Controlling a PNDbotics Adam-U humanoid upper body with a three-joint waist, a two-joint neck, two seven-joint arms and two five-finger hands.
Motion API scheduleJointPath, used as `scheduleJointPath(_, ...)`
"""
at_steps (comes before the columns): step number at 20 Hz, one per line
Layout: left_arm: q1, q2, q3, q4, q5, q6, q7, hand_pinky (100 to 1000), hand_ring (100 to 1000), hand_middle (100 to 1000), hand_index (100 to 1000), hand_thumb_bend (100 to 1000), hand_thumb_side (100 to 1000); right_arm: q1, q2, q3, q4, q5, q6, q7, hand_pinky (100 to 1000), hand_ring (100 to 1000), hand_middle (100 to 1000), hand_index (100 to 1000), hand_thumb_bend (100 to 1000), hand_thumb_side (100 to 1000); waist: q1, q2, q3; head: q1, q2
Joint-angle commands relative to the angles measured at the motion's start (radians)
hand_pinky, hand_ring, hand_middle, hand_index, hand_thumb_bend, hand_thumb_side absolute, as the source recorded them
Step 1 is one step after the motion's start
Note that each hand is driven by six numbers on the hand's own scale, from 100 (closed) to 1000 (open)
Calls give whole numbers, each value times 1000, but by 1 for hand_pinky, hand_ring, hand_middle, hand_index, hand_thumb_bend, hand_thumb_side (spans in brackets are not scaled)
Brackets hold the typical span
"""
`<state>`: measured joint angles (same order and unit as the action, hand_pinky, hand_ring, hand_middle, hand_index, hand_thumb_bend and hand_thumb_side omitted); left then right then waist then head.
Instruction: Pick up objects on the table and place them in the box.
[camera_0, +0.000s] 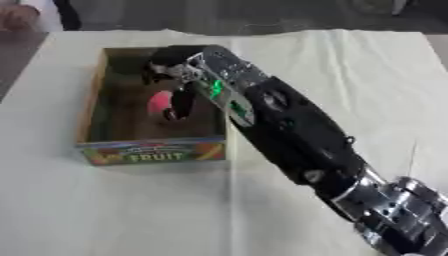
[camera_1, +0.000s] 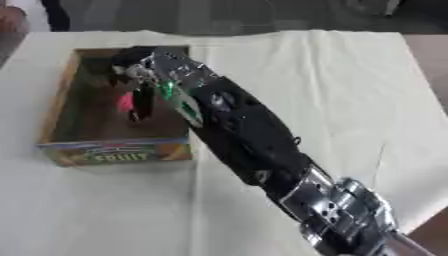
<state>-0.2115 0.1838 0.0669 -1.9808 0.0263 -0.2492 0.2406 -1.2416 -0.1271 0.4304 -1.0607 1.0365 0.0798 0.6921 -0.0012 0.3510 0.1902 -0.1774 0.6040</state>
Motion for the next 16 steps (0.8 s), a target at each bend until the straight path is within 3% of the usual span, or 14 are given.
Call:
scheduleJointPath(1,-10,7,2,-19,5,0,-3,774,546,605,831,100,629,-31,-5,-14,-12,9,0,7,743,877,776,875,382,100,5,-21,0,3,-9)
scheduleJointPath(8,-7,7,2,-19,6,0,-3,772,547,605,830,100,627,-38,-22,-27,-74,-1,9,13,747,881,774,878,383,100,8,-25,-4,5,-9)
scheduleJointPath(16,-3,9,7,-19,3,-1,2,772,548,606,830,100,625,-23,-138,-48,-255,-101,14,-4,743,877,753,867,400,100,12,-29,-13,16,-5)
